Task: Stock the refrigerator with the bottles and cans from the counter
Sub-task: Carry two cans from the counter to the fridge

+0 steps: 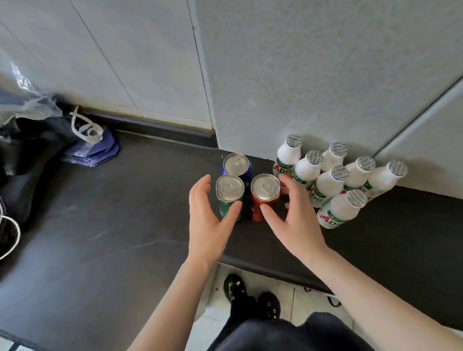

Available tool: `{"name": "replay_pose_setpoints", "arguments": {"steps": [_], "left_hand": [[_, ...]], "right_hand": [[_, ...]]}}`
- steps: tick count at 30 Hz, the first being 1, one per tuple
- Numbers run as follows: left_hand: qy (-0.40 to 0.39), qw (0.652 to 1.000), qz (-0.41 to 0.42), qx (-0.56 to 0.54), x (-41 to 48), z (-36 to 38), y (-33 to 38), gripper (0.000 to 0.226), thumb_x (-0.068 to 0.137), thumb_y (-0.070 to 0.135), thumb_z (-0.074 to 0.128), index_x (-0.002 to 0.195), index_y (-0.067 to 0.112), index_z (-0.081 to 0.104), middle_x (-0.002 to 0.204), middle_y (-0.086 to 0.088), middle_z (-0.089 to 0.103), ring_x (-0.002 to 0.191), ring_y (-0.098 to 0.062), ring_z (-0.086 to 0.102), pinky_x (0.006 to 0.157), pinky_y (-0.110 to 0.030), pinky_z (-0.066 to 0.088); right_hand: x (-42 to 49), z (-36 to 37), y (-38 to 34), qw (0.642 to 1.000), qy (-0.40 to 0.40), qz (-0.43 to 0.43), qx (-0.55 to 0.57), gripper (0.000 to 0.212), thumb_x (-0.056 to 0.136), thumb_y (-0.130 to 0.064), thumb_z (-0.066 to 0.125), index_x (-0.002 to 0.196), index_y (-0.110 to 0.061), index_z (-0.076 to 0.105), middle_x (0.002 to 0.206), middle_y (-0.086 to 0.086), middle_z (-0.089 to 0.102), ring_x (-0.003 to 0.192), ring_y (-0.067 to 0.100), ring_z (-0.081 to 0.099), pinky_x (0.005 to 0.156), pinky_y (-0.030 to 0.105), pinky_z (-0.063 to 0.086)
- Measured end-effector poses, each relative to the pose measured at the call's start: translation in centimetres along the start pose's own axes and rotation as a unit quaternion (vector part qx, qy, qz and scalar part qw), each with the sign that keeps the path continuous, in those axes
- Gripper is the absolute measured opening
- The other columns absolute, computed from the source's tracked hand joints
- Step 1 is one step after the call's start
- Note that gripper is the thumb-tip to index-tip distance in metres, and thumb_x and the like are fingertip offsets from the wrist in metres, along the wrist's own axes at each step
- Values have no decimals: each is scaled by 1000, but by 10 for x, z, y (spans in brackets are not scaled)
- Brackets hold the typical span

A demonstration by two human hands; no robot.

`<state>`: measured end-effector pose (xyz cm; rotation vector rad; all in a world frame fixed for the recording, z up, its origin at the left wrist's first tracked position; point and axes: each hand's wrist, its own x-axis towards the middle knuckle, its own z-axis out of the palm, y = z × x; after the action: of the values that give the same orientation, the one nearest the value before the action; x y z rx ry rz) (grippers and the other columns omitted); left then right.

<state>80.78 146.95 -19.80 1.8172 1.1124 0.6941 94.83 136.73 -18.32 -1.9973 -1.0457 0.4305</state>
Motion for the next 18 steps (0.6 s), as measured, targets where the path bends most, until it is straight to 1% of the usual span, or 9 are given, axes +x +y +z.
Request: {"name": "replay_pose_setpoints", "arguments": {"steps": [3, 5, 6, 8, 9, 12, 15, 16, 18], "left_hand": [[-47, 999, 9, -1, 9, 0, -4, 78, 77, 33, 74, 141, 25, 30, 141, 15, 37, 131, 0, 36, 106, -24, 34], [-57, 998, 13, -7, 13, 0, -4, 74, 77, 39, 71, 137, 40, 29, 134, 30, 38, 126, 8, 37, 104, -17, 33], [-59, 998, 22, -3, 15, -1, -3, 71, 76, 45, 68, 132, 52, 25, 128, 41, 35, 123, 13, 36, 101, -9, 31], [-58, 998, 38, 6, 17, -2, -1, 64, 75, 53, 60, 122, 68, 19, 121, 50, 32, 119, 21, 34, 94, 3, 26], [-58, 998, 40, 6, 18, -2, -1, 62, 76, 54, 58, 121, 70, 19, 121, 51, 32, 118, 22, 34, 93, 4, 25], [-49, 998, 29, -3, 17, -1, -6, 63, 81, 42, 65, 131, 52, 28, 121, 44, 36, 118, 20, 35, 95, 2, 27], [-11, 1000, -9, -12, 15, -2, -10, 62, 84, 35, 67, 138, 30, 37, 121, 35, 40, 117, 19, 35, 98, -9, 31], [1, 1000, -15, -16, 14, -4, -10, 61, 84, 35, 67, 137, 29, 38, 120, 36, 41, 117, 18, 36, 98, -13, 33], [20, 999, -21, -35, 9, -10, -6, 56, 83, 40, 65, 132, 36, 39, 119, 39, 42, 118, 14, 40, 98, -16, 36]], "right_hand": [[9, 8, -1, 1000, 10, -8, -22, 69, 80, -25, 72, 137, -8, 39, 137, 3, 46, 128, 12, 42, 104, 23, 37], [11, 11, -3, 1000, 4, -5, -14, 69, 80, -26, 72, 138, -11, 38, 138, -3, 45, 128, 5, 40, 103, 12, 31], [11, 13, -3, 1000, 3, -7, -9, 69, 80, -26, 72, 139, -12, 37, 137, -7, 44, 128, 2, 39, 103, 9, 30], [12, 17, 0, 1000, 6, -16, -6, 69, 81, -27, 70, 139, -11, 36, 136, -12, 41, 128, 1, 39, 103, 11, 31], [12, 18, 1, 1000, 8, -18, -8, 70, 81, -28, 69, 139, -9, 36, 137, -11, 41, 129, 3, 39, 104, 14, 32], [11, 21, 5, 1000, 8, -2, -13, 71, 81, -30, 69, 139, -7, 35, 139, 0, 46, 130, 12, 43, 105, 25, 38], [13, 22, 4, 1000, 12, 16, 13, 68, 80, -33, 70, 136, -9, 40, 135, 3, 51, 127, 15, 47, 105, 31, 41], [15, 22, 4, 999, 12, 16, 26, 68, 79, -36, 68, 136, -9, 41, 135, 2, 52, 127, 14, 47, 105, 34, 41], [18, 21, 2, 998, 12, 14, 53, 71, 78, -46, 63, 136, -9, 42, 135, 1, 52, 128, 13, 47, 105, 40, 42]]}}
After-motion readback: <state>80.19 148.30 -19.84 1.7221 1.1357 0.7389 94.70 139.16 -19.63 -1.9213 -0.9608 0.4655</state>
